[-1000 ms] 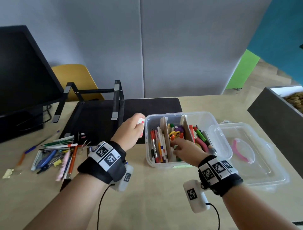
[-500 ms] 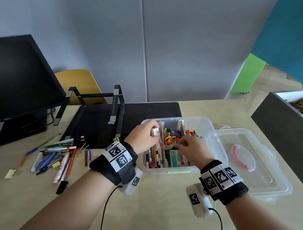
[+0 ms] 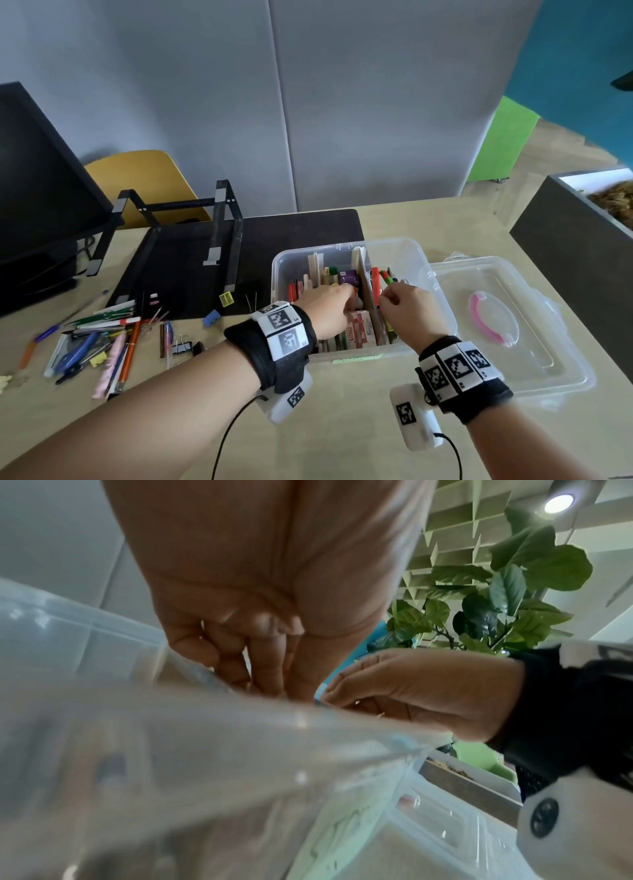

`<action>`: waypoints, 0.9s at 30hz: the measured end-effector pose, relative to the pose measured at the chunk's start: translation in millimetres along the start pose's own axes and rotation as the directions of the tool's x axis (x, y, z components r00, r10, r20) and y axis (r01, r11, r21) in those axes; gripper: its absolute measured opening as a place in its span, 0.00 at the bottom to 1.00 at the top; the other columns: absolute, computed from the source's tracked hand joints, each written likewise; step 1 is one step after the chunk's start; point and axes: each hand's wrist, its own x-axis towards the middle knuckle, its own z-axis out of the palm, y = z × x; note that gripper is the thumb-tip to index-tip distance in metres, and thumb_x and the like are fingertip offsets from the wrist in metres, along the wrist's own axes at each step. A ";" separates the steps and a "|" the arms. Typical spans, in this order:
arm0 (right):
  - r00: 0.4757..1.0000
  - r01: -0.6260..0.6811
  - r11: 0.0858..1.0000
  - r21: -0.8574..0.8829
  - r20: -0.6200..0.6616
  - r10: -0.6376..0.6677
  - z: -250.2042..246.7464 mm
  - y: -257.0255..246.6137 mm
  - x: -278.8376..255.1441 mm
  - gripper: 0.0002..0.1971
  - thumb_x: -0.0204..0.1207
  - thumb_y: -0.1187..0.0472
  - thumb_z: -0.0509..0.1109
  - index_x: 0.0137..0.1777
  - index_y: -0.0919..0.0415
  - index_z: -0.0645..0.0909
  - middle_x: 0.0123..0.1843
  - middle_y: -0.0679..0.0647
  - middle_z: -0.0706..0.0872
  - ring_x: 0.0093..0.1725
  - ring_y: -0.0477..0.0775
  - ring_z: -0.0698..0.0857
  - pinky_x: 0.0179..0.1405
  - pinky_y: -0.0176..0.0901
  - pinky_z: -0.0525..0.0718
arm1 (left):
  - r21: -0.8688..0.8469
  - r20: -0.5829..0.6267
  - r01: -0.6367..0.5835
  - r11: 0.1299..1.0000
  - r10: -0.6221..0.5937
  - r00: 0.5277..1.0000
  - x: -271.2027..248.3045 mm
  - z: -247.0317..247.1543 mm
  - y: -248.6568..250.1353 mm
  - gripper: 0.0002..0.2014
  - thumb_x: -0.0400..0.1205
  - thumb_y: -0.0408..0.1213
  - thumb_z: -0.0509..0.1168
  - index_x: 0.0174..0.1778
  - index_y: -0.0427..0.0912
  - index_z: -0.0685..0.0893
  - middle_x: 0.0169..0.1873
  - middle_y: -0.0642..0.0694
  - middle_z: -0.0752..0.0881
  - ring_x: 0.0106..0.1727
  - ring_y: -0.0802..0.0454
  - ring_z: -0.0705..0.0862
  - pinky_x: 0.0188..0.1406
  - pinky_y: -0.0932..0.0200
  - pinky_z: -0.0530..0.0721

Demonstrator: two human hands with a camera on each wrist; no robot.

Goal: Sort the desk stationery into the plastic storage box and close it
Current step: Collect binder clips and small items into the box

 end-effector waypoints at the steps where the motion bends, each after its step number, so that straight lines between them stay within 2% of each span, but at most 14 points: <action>1: 1.000 -0.002 1.000 -0.008 -0.004 0.002 0.8 0.6 0.4 0.09 0.76 0.62 0.60 0.40 0.61 0.82 0.33 0.52 0.84 0.27 0.43 0.76 0.21 0.29 0.65 | 0.019 -0.004 0.000 1.000 0.000 1.000 0.5 1.2 1.1 0.06 0.83 0.36 0.60 0.55 0.43 0.77 0.50 0.44 0.84 0.51 0.44 0.83 0.48 0.53 0.80; 6: 1.000 0.002 1.000 -0.010 -0.015 -0.002 3.9 3.7 2.5 0.09 0.76 0.62 0.61 0.40 0.61 0.82 0.35 0.53 0.86 0.31 0.48 0.78 0.23 0.32 0.68 | 0.226 -0.055 0.008 0.974 0.004 0.998 -0.5 -0.2 1.1 0.12 0.81 0.41 0.62 0.59 0.45 0.79 0.57 0.44 0.82 0.62 0.42 0.75 0.64 0.46 0.68; 10: 1.000 0.006 1.000 -0.021 -0.020 -0.007 7.2 3.9 3.4 0.10 0.76 0.62 0.60 0.39 0.61 0.82 0.33 0.52 0.84 0.29 0.45 0.76 0.22 0.31 0.65 | 0.356 0.000 0.011 0.935 -0.012 1.000 -5.9 4.5 1.1 0.10 0.80 0.42 0.63 0.52 0.47 0.88 0.58 0.45 0.77 0.66 0.42 0.69 0.71 0.41 0.60; 13: 1.000 0.007 1.000 -0.026 -0.023 -0.008 8.1 3.8 3.1 0.09 0.76 0.62 0.61 0.39 0.61 0.82 0.33 0.52 0.83 0.30 0.45 0.76 0.23 0.32 0.65 | 0.365 0.062 -0.013 0.931 -0.010 0.998 -8.7 7.5 2.6 0.12 0.80 0.40 0.61 0.54 0.47 0.89 0.59 0.45 0.77 0.67 0.42 0.68 0.72 0.37 0.57; 15: 1.000 0.012 1.000 -0.017 -0.016 -0.012 7.8 3.6 2.9 0.09 0.76 0.62 0.61 0.39 0.61 0.82 0.33 0.51 0.84 0.30 0.44 0.77 0.23 0.31 0.66 | 0.350 0.052 -0.020 0.937 0.002 0.999 -10.7 6.6 1.6 0.13 0.80 0.40 0.61 0.56 0.48 0.88 0.61 0.45 0.77 0.68 0.42 0.68 0.73 0.37 0.57; 19: 1.000 0.018 1.000 -0.005 -0.020 -0.018 7.7 2.3 1.6 0.08 0.75 0.63 0.62 0.39 0.62 0.83 0.36 0.54 0.85 0.35 0.52 0.82 0.27 0.33 0.74 | 0.305 -0.094 -0.027 0.952 0.058 0.994 -22.0 3.9 -4.4 0.13 0.81 0.42 0.61 0.58 0.47 0.86 0.61 0.45 0.75 0.68 0.42 0.68 0.71 0.43 0.61; 22: 0.997 0.037 0.999 -0.011 -0.061 -0.038 7.7 -0.9 0.0 0.08 0.75 0.63 0.62 0.40 0.61 0.83 0.39 0.54 0.85 0.36 0.52 0.80 0.28 0.31 0.70 | 0.245 -0.230 -0.005 0.969 0.063 0.971 -34.7 4.4 -15.7 0.15 0.83 0.46 0.60 0.62 0.47 0.83 0.64 0.46 0.76 0.69 0.44 0.69 0.71 0.47 0.63; 24: 0.995 0.054 0.999 -0.008 -0.086 -0.054 7.1 -6.9 -2.9 0.07 0.76 0.63 0.63 0.42 0.61 0.83 0.41 0.53 0.83 0.39 0.52 0.79 0.29 0.30 0.68 | 0.174 -0.320 0.004 0.985 0.053 0.946 -43.5 6.3 -25.7 0.14 0.83 0.46 0.59 0.60 0.48 0.83 0.63 0.49 0.77 0.67 0.47 0.71 0.69 0.51 0.65; 27: 0.984 0.123 0.992 0.022 -0.131 -0.119 9.3 -21.7 -10.0 0.05 0.76 0.64 0.65 0.42 0.60 0.82 0.39 0.50 0.80 0.41 0.52 0.78 0.31 0.28 0.68 | 0.071 -0.479 0.022 0.997 0.015 0.877 -57.7 6.9 -43.5 0.09 0.82 0.45 0.61 0.53 0.47 0.82 0.54 0.52 0.79 0.59 0.50 0.75 0.59 0.55 0.69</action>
